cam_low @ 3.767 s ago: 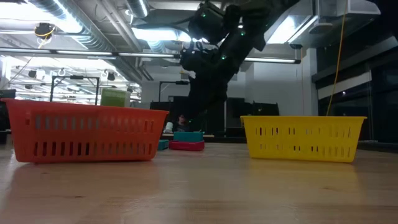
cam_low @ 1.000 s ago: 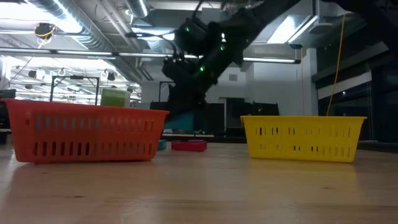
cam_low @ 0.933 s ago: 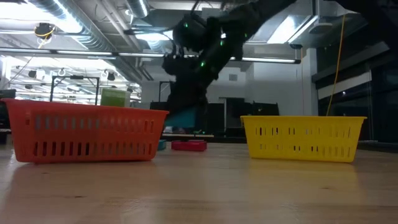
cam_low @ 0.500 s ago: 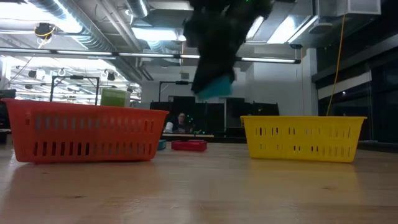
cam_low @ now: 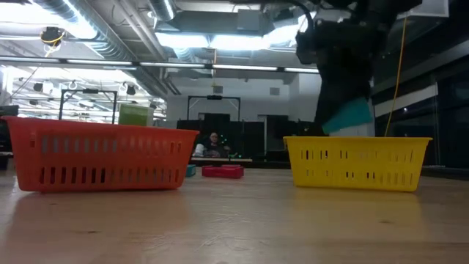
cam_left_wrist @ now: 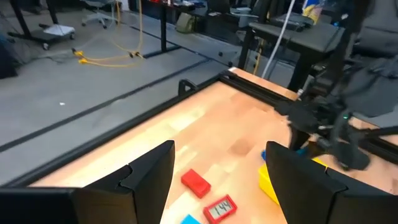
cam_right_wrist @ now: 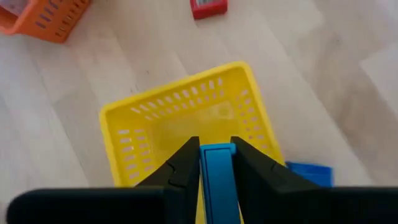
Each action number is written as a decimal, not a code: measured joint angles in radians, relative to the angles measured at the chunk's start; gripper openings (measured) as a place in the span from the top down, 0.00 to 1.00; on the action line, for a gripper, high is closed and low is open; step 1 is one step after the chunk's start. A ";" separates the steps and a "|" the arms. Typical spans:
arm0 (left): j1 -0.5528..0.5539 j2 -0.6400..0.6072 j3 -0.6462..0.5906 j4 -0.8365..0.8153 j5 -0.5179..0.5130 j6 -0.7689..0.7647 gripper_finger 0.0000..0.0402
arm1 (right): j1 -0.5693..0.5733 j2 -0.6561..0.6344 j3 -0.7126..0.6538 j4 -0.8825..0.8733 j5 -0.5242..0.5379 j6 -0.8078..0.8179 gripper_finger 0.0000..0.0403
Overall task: Pick & Place Office items
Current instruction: Put the right light blue digital clock into the yellow bin, then put the bottom red digital clock into the yellow bin
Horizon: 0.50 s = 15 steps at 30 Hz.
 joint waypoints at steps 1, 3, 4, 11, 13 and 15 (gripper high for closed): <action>0.000 0.004 0.000 0.001 0.011 -0.001 0.39 | -0.001 0.001 -0.017 0.021 -0.007 0.014 0.79; 0.000 0.009 0.000 0.007 0.026 -0.005 0.39 | -0.003 0.001 -0.035 0.041 -0.010 0.031 0.76; 0.000 0.011 0.000 0.007 0.031 -0.009 0.39 | -0.003 0.004 -0.039 0.051 -0.008 0.031 0.75; 0.000 0.014 0.000 0.007 0.037 -0.018 0.39 | -0.023 0.009 -0.041 0.055 0.052 0.032 0.67; 0.000 0.014 0.000 0.007 0.038 -0.019 0.39 | -0.026 0.009 -0.041 0.075 0.054 0.013 0.67; 0.000 0.014 0.000 0.007 0.037 -0.019 0.39 | -0.031 0.009 -0.041 0.155 0.049 -0.046 0.66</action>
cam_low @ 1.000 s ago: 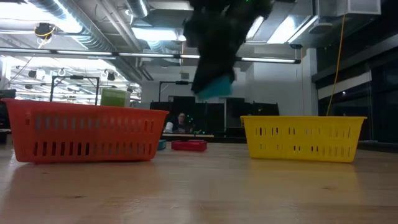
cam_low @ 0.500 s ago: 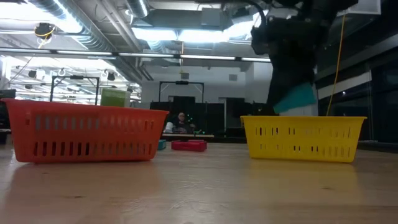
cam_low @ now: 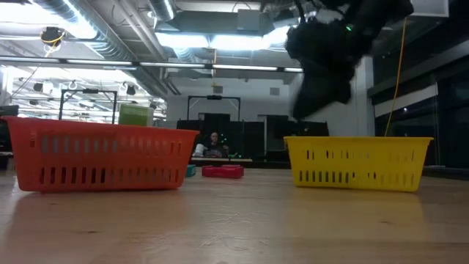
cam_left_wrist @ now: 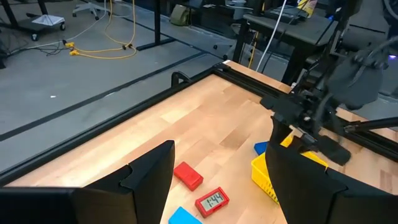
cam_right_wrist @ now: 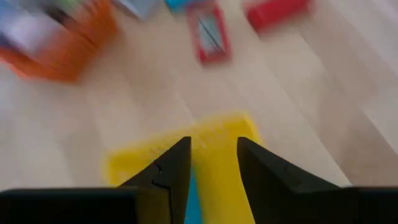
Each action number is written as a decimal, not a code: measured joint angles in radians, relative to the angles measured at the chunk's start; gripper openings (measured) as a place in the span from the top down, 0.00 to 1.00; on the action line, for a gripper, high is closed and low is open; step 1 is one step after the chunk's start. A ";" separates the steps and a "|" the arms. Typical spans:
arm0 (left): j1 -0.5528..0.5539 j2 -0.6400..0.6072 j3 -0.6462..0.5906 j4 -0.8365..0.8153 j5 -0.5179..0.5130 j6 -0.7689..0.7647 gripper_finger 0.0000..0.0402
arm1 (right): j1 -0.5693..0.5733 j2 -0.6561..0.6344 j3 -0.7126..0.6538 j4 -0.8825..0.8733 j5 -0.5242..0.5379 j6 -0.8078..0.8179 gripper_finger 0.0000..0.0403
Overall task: Pick & Place Office items
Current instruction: Put the bottom red digital clock into the yellow bin
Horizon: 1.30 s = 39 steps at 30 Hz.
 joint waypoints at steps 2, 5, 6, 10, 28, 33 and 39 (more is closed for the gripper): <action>0.000 0.000 0.000 0.000 -0.001 0.000 0.39 | -0.012 0.000 0.000 0.104 -0.005 -0.067 0.66; 0.000 0.000 0.000 0.000 0.000 -0.008 0.39 | -0.047 0.011 0.001 0.209 -0.006 -0.181 0.66; 0.000 0.000 0.000 0.000 0.001 -0.010 0.39 | -0.064 0.018 0.002 0.225 -0.011 -0.210 0.66; 0.000 0.000 0.000 0.000 0.006 -0.025 0.39 | -0.149 0.074 0.001 0.287 -0.120 -0.272 0.65; -0.002 -0.001 0.000 -0.001 0.018 -0.053 0.39 | -0.205 0.287 0.002 0.569 -0.223 -0.342 0.22; -0.002 -0.001 0.000 0.000 0.047 -0.058 0.39 | -0.205 0.356 0.047 0.571 -0.238 -0.341 0.22; -0.002 -0.001 0.000 -0.001 0.070 -0.072 0.39 | -0.205 0.444 0.163 0.460 -0.238 -0.370 0.21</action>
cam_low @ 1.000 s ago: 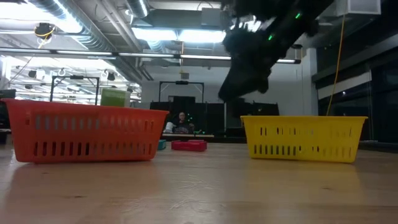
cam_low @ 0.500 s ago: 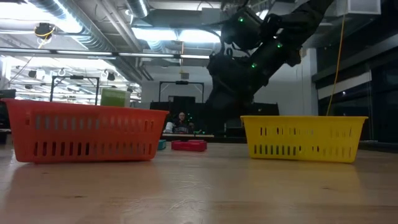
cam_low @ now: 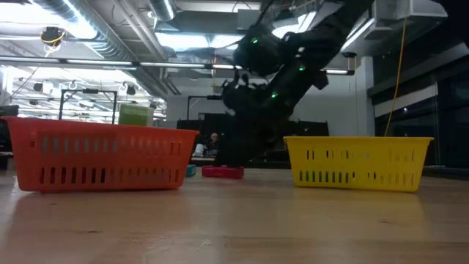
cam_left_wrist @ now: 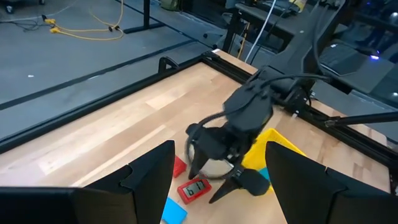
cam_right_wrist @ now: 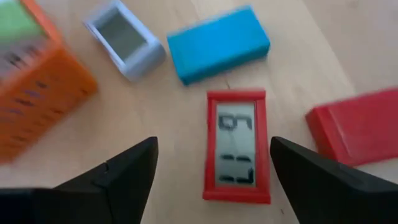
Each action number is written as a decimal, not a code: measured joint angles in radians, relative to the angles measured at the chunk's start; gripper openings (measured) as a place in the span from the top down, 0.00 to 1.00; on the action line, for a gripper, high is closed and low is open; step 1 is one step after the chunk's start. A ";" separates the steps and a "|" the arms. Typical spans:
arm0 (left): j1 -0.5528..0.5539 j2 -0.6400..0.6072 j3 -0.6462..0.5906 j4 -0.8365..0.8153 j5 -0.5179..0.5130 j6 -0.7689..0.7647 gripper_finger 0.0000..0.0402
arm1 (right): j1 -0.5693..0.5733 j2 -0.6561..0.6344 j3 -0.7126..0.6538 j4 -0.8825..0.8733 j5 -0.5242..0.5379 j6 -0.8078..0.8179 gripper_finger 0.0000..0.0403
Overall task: Pick & Place Office items
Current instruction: Put the bottom red digital clock into the yellow bin
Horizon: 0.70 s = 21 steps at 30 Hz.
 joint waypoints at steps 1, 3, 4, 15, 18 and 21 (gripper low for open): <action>0.000 0.000 0.000 0.000 0.006 0.000 0.39 | 0.000 0.014 0.022 -0.044 0.000 -0.003 0.21; 0.000 0.000 0.000 -0.001 0.017 0.000 0.39 | 0.000 0.044 0.062 -0.101 0.001 -0.010 0.21; 0.000 0.000 0.000 -0.001 0.019 0.000 0.39 | 0.000 0.053 0.081 -0.122 -0.001 -0.015 0.21; 0.000 -0.003 -0.001 -0.009 0.020 0.009 0.39 | -0.012 0.081 0.139 -0.210 0.011 -0.033 0.23; 0.000 -0.007 -0.001 -0.009 0.018 0.011 0.39 | -0.013 0.080 0.139 -0.242 0.018 -0.038 0.26; 0.000 -0.011 -0.001 -0.010 0.014 0.011 0.39 | -0.013 0.080 0.138 -0.248 0.020 -0.041 0.31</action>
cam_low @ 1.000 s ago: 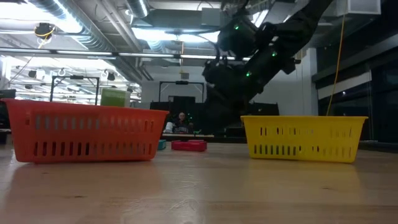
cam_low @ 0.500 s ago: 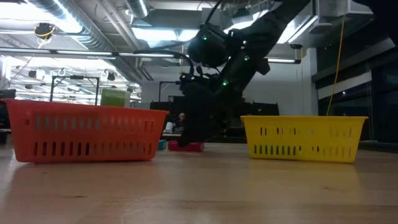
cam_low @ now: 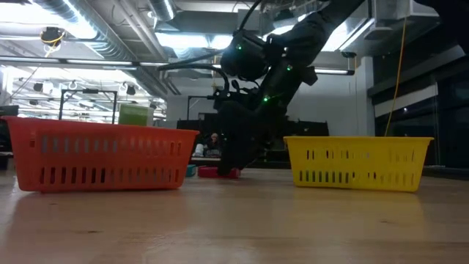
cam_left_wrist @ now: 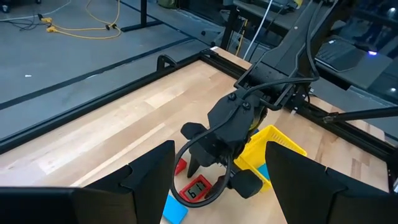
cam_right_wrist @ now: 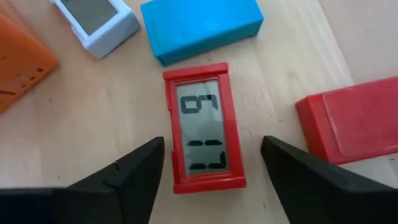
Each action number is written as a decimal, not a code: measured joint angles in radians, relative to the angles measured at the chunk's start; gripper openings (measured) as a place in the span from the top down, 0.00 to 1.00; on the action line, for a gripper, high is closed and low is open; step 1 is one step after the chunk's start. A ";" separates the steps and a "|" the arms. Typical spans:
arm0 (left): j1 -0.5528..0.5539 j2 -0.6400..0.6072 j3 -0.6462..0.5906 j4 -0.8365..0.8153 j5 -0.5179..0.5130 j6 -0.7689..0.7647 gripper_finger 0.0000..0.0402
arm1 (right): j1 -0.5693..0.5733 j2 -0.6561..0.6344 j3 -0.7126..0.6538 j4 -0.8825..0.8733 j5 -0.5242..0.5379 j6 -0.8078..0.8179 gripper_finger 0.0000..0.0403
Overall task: Pick & Place Office items
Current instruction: Put the bottom red digital clock into the yellow bin
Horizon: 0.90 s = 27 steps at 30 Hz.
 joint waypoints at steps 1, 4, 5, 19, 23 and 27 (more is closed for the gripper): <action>0.000 -0.002 0.000 0.000 0.000 0.000 0.39 | 0.000 0.000 0.000 -0.002 0.000 0.000 0.32; 0.000 -0.005 0.000 0.000 -0.002 0.000 0.39 | 0.000 0.000 0.000 -0.006 0.003 0.000 0.36; 0.000 -0.005 0.000 0.000 -0.002 0.000 0.39 | -0.001 0.000 -0.001 -0.006 0.003 0.001 0.38; 0.000 -0.005 0.000 0.001 -0.002 0.000 0.39 | -0.001 0.011 0.095 -0.125 -0.015 0.021 0.55; 0.000 -0.005 0.000 0.001 -0.002 0.000 0.39 | -0.003 0.008 0.127 -0.125 0.007 -0.020 0.55; -0.008 -0.005 0.000 0.001 -0.004 0.000 0.39 | -0.008 0.008 0.128 -0.154 0.002 -0.012 0.54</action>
